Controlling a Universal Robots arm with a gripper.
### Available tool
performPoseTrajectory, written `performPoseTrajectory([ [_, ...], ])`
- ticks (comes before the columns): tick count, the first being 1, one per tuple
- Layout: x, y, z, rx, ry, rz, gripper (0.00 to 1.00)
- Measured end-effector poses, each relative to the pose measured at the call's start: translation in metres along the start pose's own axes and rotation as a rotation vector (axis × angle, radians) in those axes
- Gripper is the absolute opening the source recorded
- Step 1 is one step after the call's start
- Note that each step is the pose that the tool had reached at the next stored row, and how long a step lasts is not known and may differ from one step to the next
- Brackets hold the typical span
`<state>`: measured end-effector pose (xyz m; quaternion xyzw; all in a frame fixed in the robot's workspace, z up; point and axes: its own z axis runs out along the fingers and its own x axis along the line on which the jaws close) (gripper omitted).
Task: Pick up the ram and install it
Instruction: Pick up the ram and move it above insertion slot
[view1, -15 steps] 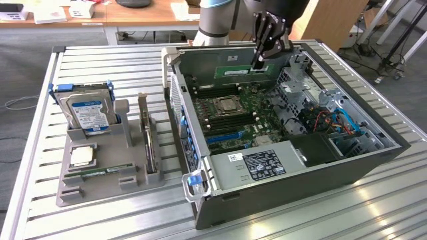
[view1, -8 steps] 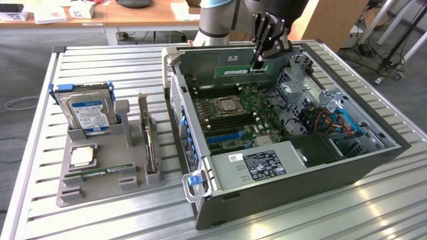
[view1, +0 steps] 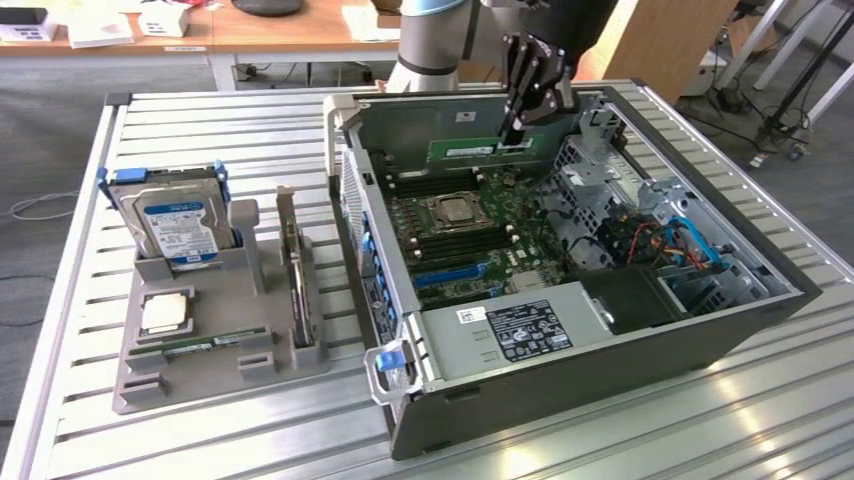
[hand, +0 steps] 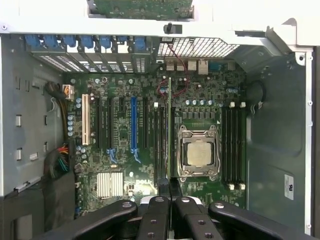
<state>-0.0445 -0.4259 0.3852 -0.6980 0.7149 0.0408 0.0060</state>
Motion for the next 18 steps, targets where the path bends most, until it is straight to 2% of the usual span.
performPoseTrajectory([
  [5, 0.0, 0.0, 0.0001, 0.0, -0.001, 0.0, 0.12],
  [11, 0.0, -0.0138, 0.0001, -0.0001, -0.0014, 0.0, 0.12],
  [18, 0.0, -0.0168, 0.0005, 0.0, -0.0017, 0.0, 0.12],
])
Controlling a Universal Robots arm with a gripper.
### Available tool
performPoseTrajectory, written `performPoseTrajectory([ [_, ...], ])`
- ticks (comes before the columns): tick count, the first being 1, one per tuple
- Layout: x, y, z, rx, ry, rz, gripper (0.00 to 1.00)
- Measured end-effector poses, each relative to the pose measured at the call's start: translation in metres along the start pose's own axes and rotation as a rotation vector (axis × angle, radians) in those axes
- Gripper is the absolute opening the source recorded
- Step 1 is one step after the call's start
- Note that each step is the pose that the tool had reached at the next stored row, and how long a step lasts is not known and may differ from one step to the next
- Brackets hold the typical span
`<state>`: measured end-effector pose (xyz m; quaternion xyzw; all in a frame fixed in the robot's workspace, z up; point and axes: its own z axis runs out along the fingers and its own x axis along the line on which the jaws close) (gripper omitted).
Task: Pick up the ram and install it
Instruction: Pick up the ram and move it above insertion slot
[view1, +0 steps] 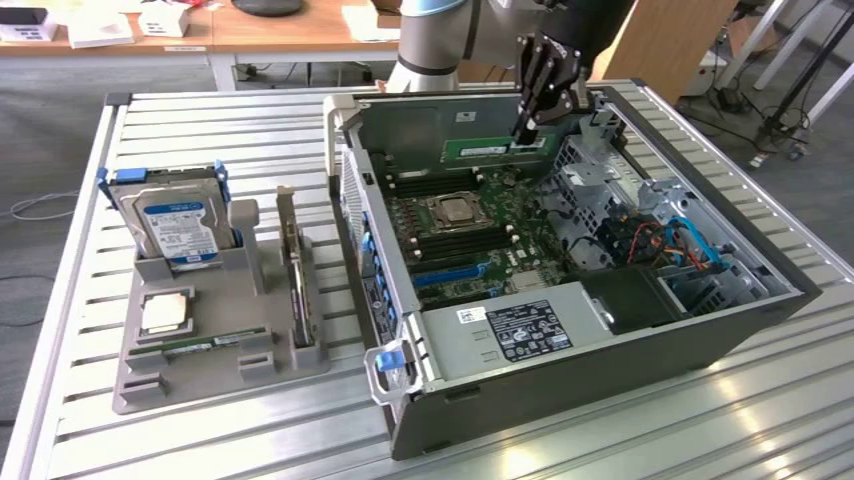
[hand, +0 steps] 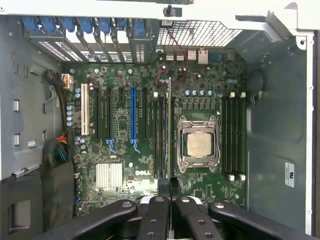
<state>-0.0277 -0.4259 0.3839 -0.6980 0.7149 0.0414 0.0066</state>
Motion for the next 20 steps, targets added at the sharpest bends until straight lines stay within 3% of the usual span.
performPoseTrajectory([
  [9, 0.001, -0.0007, 0.0144, 0.0, -0.0002, 0.0, 0.12],
  [20, 0.002, -0.0011, 0.0216, -0.0001, -0.0001, 0.0, 0.12],
])
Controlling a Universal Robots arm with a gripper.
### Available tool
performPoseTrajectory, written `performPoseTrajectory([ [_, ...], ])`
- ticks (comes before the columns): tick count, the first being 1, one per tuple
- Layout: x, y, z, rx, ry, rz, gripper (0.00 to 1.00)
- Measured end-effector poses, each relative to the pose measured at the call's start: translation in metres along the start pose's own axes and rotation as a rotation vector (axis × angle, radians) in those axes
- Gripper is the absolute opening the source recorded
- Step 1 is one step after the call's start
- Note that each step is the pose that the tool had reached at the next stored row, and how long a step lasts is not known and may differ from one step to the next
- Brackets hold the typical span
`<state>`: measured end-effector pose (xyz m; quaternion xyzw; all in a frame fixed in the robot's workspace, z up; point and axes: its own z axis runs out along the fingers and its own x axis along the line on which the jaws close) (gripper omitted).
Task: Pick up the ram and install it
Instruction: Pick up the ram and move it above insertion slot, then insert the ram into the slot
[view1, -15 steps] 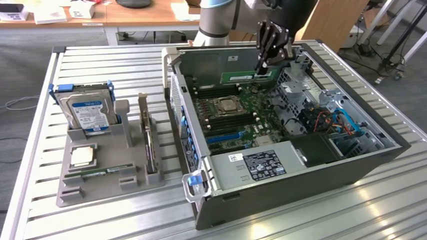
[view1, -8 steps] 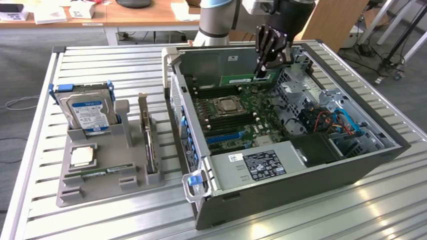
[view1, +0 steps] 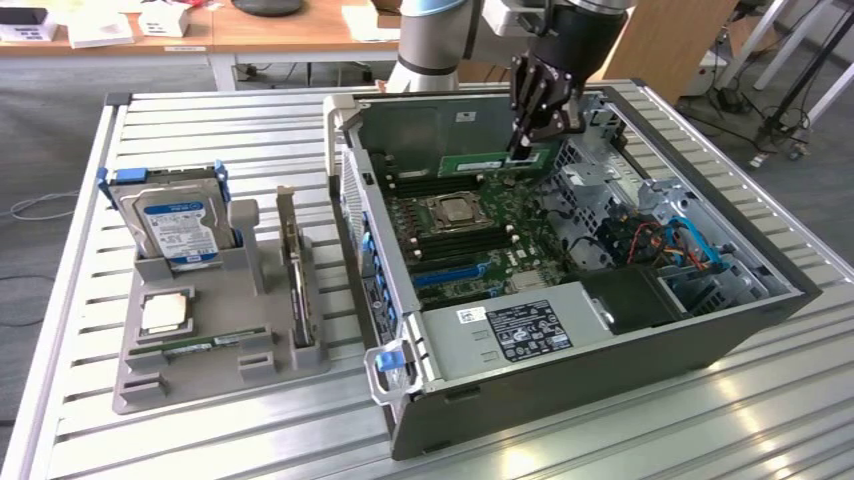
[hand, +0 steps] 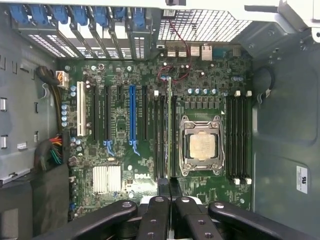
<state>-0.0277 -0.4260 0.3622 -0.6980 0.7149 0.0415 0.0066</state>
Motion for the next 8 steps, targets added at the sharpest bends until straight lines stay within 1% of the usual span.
performPoseTrajectory([
  [8, 0.0, 0.0, 0.0007, 0.0, 0.0, 0.0, 0.12],
])
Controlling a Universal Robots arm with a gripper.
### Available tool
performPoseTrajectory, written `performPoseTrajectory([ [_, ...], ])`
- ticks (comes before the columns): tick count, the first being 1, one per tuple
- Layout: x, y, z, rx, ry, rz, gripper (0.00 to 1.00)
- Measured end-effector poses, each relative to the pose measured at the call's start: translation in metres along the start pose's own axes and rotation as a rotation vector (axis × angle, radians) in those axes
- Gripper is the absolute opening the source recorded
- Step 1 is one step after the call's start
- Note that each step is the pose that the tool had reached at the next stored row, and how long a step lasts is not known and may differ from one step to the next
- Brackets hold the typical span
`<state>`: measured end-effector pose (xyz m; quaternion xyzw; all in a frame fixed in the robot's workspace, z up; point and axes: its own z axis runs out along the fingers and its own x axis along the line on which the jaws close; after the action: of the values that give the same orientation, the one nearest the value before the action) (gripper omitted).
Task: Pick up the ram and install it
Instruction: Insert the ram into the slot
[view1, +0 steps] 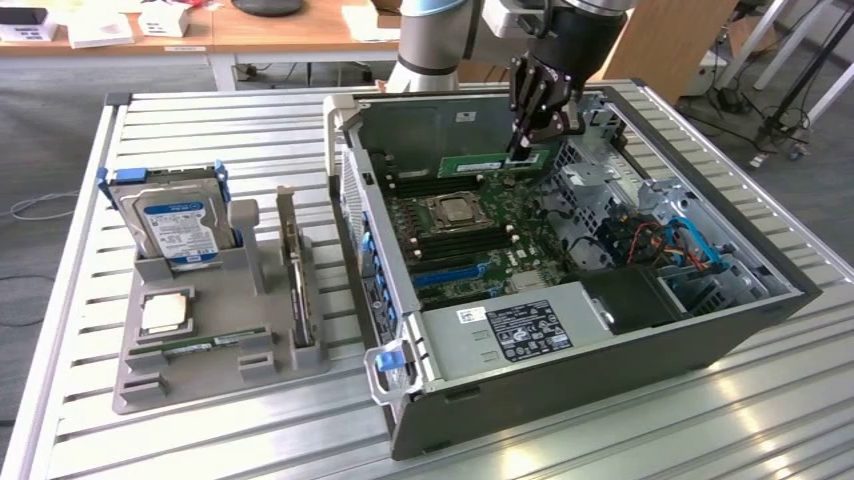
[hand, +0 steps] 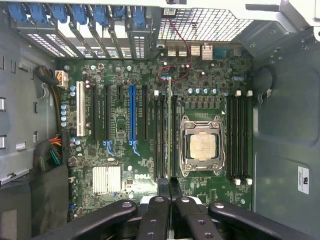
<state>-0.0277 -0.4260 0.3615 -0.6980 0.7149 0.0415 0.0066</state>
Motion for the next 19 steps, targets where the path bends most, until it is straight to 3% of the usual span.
performPoseTrajectory([
  [9, 0.0, -0.0001, 0.0016, 0.0001, -0.0005, 0.0, 0.12],
  [19, 0.001, -0.0009, 0.0178, -0.0001, -0.0022, 0.0, 0.12],
])
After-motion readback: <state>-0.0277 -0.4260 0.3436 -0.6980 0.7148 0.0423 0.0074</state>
